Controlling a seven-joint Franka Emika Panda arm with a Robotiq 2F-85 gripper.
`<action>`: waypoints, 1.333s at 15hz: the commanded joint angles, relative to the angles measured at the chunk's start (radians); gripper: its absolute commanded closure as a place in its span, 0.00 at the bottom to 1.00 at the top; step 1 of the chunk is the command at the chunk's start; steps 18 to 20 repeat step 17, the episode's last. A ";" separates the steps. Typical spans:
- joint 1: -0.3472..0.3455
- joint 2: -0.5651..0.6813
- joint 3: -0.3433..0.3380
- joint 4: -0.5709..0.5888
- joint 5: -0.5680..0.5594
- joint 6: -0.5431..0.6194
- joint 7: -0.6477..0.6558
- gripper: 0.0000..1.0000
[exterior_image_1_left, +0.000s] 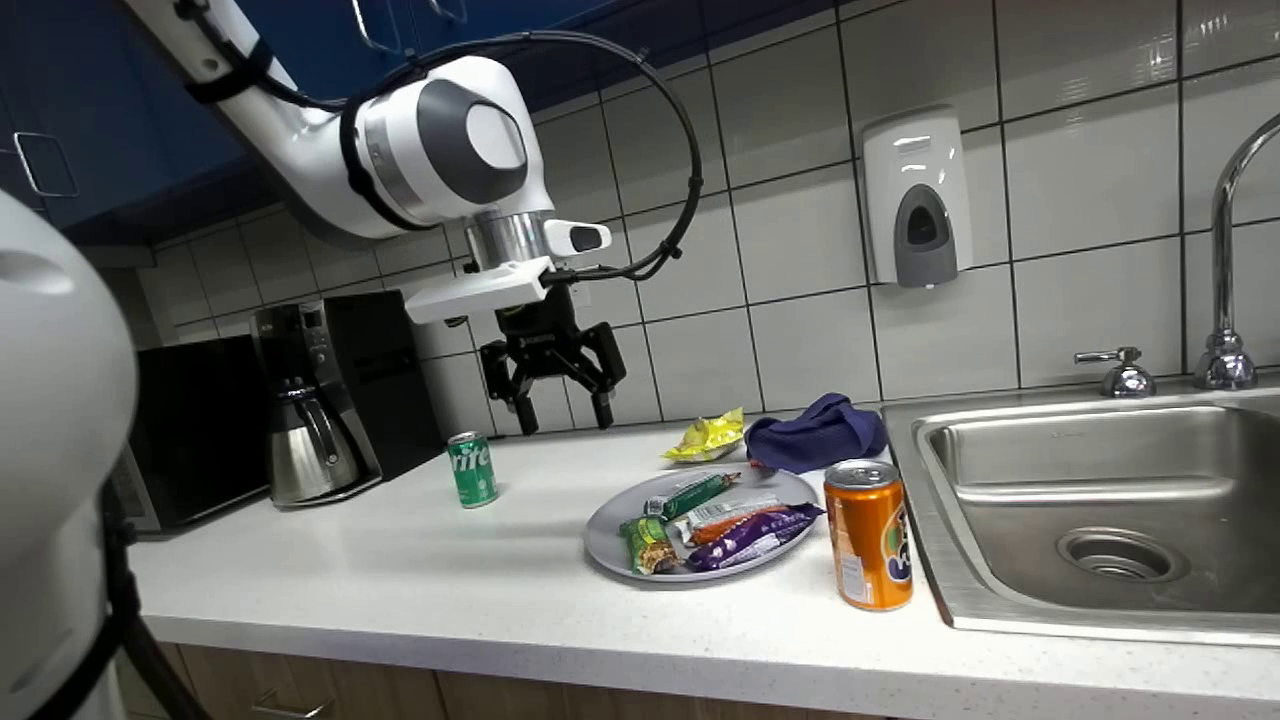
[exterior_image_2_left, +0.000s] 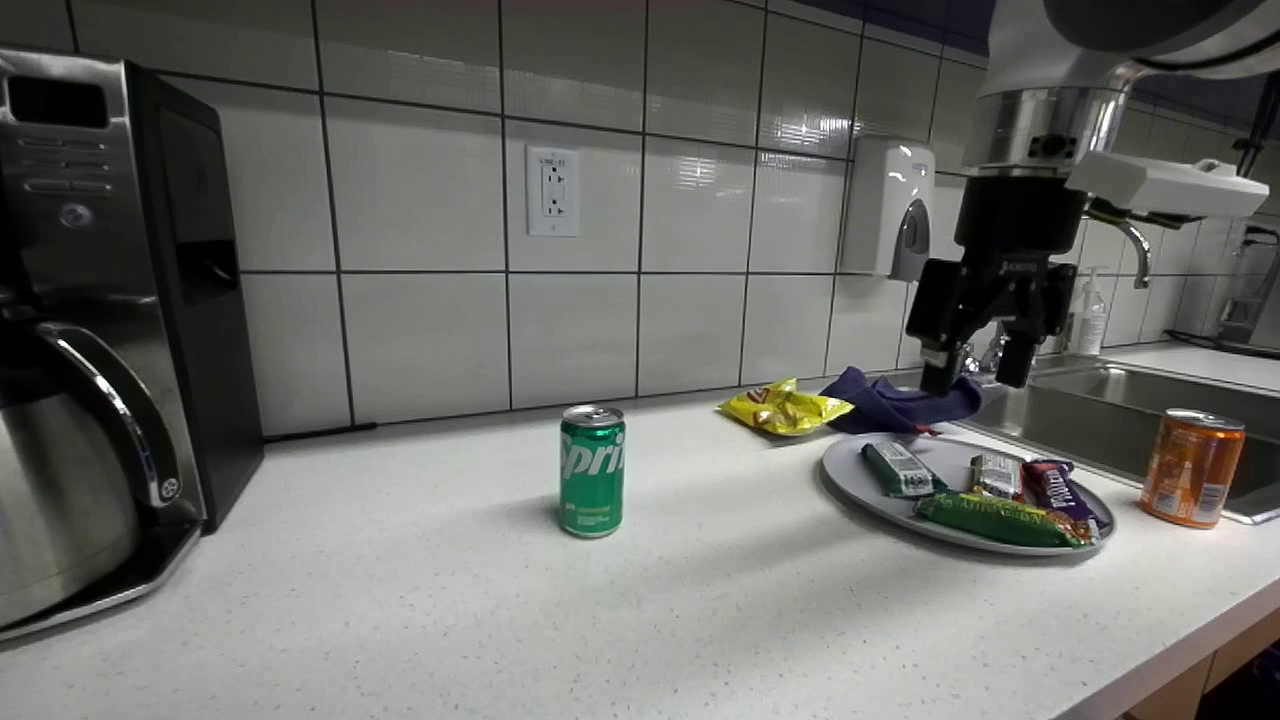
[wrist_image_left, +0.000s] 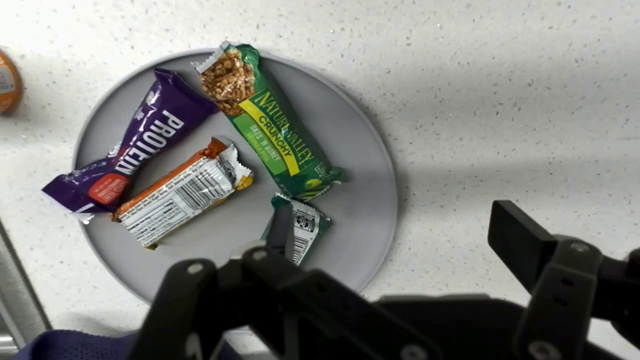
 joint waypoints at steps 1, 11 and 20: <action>0.004 -0.119 0.027 -0.065 -0.033 -0.045 0.014 0.00; 0.013 -0.133 0.031 -0.078 -0.016 -0.055 0.001 0.00; 0.013 -0.130 0.031 -0.078 -0.016 -0.054 0.001 0.00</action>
